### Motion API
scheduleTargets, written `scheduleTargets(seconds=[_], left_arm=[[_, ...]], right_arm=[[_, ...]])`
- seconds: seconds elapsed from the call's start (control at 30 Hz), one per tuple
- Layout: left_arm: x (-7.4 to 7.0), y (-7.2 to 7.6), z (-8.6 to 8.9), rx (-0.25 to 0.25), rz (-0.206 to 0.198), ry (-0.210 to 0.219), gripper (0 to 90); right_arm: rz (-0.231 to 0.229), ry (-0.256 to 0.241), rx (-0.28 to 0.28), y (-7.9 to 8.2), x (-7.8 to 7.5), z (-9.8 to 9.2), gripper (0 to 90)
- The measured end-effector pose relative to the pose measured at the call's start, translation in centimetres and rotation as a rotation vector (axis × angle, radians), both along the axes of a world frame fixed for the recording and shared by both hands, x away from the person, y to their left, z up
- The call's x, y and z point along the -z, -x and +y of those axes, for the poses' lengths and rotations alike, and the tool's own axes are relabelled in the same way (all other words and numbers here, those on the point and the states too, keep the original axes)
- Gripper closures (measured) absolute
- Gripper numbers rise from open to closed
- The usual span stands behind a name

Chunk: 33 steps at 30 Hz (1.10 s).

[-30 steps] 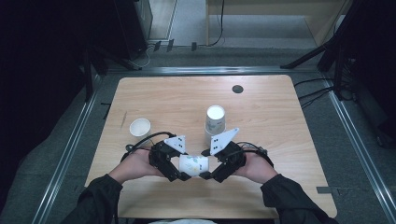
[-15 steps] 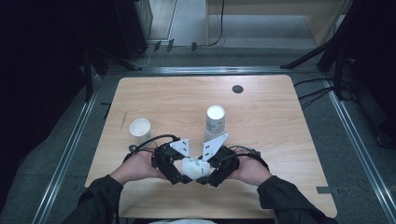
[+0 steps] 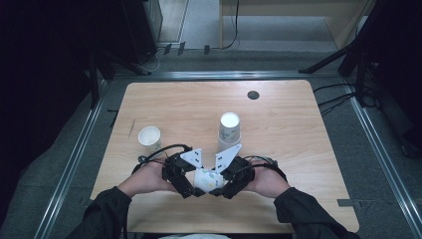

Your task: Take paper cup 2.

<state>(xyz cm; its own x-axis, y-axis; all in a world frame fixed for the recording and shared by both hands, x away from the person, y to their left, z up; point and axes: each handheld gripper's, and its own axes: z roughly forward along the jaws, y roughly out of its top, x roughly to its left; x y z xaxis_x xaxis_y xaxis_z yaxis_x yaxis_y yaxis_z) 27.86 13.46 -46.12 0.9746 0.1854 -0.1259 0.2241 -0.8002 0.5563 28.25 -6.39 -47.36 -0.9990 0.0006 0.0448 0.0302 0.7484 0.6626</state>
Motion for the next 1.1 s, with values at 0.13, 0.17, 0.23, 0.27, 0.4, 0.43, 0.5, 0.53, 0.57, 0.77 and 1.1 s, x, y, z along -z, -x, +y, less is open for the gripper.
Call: scheduleTargets(seconds=[0.13, 0.17, 0.23, 0.27, 0.4, 0.43, 0.5, 0.53, 0.57, 0.77, 1.1], left_arm=[[-0.6, -0.3, 0.6, -0.022, -0.009, 0.045, 12.3], [-0.7, -0.4, 0.8, -0.028, -0.007, 0.060, 12.3], [-0.8, -0.5, 1.0, -0.035, -0.005, 0.079, 12.3], [-0.9, -0.5, 1.1, -0.041, -0.001, 0.088, 12.3], [-1.0, -0.6, 1.3, -0.054, 0.007, 0.120, 12.4], [-1.1, -0.6, 1.4, -0.054, 0.008, 0.126, 12.4], [-1.3, -0.7, 1.6, -0.063, 0.019, 0.154, 12.5], [-1.5, -0.7, 1.6, -0.068, 0.025, 0.177, 12.5], [-1.6, -0.7, 1.7, -0.070, 0.033, 0.205, 12.8], [-2.3, -0.6, 2.0, -0.067, 0.044, 0.291, 13.3], [-2.6, -0.8, 2.5, -0.090, 0.081, 0.410, 14.6]], right_arm=[[-0.005, -0.028, 0.019, -0.2, -0.5, -0.6, 33.0], [-0.008, -0.039, 0.023, -0.3, -0.6, -0.7, 33.0], [-0.006, -0.065, 0.035, -0.4, -1.0, -1.2, 33.0], [-0.007, -0.076, 0.041, -0.5, -1.2, -1.4, 33.0], [0.004, -0.126, 0.059, -0.7, -1.7, -2.0, 33.0], [0.013, -0.143, 0.060, -0.8, -1.9, -2.2, 33.0], [0.024, -0.178, 0.063, -0.9, -2.2, -2.4, 33.0], [0.036, -0.192, 0.062, -0.9, -2.3, -2.6, 33.0], [0.043, -0.210, 0.060, -1.0, -2.4, -2.6, 33.0], [0.061, -0.266, 0.057, -0.9, -2.9, -2.9, 33.0], [0.089, -0.293, 0.046, -0.8, -2.8, -2.6, 33.0]])
